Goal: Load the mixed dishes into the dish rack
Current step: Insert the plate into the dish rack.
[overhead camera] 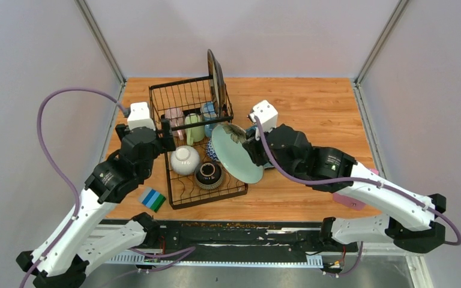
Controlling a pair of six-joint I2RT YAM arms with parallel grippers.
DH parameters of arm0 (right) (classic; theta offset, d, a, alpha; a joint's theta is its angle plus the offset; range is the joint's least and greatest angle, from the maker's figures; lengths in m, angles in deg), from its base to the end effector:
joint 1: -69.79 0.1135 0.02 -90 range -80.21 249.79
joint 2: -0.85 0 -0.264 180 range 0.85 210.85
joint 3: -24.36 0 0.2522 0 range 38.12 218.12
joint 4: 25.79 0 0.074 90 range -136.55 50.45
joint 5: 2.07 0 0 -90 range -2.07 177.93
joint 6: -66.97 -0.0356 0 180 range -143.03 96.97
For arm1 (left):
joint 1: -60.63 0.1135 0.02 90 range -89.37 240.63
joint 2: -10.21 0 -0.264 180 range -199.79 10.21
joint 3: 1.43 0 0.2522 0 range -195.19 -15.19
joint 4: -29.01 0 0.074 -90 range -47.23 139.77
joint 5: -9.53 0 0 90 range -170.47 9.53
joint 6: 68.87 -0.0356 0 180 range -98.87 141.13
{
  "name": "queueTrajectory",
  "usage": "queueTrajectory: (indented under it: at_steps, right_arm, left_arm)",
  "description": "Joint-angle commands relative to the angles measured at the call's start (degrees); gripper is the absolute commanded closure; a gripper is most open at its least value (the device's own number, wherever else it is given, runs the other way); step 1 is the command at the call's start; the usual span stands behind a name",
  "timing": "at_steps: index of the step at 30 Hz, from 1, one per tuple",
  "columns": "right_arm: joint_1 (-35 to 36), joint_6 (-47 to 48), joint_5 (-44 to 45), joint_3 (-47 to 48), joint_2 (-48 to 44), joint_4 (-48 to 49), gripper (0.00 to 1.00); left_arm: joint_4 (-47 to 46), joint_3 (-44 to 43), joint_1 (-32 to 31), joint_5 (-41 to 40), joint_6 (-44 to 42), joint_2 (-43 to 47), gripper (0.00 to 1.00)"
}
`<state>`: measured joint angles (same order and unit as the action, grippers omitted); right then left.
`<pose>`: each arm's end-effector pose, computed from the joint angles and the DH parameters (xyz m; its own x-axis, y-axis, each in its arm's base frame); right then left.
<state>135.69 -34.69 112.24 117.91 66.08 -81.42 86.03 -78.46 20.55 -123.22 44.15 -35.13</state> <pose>0.1057 0.2003 0.4240 -0.3214 -0.2675 -0.9084 -0.6306 0.7761 -0.0054 0.1223 -0.0714 0.3909 -0.3026 -0.1207 -0.9454 -0.1249 0.9884 -0.0862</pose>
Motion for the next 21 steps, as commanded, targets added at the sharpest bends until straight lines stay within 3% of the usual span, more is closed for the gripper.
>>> queueTrajectory:
  at_steps: [1, 5, 15, 21]
  right_arm:
    - [3.16, 6.11, 12.47, 9.77, 1.99, 15.14, 1.0]
    - [5.76, 10.16, 16.11, 14.18, 7.35, 19.59, 1.0]
    - [6.73, 22.75, 23.58, 31.28, 23.29, 33.1, 1.0]
    - [6.4, 43.56, 29.38, 40.71, 36.26, 52.07, 1.0]
  left_arm:
    - [-0.42, 1.21, 7.0, 6.52, 2.94, 2.25, 0.0]
    - [-0.41, 2.34, 11.05, 12.62, 3.99, 1.5, 0.0]
    - [-1.83, 3.83, 11.69, 16.64, 4.14, 1.0, 0.0]
    - [-1.15, 4.55, 11.66, 16.37, 4.96, 3.04, 0.0]
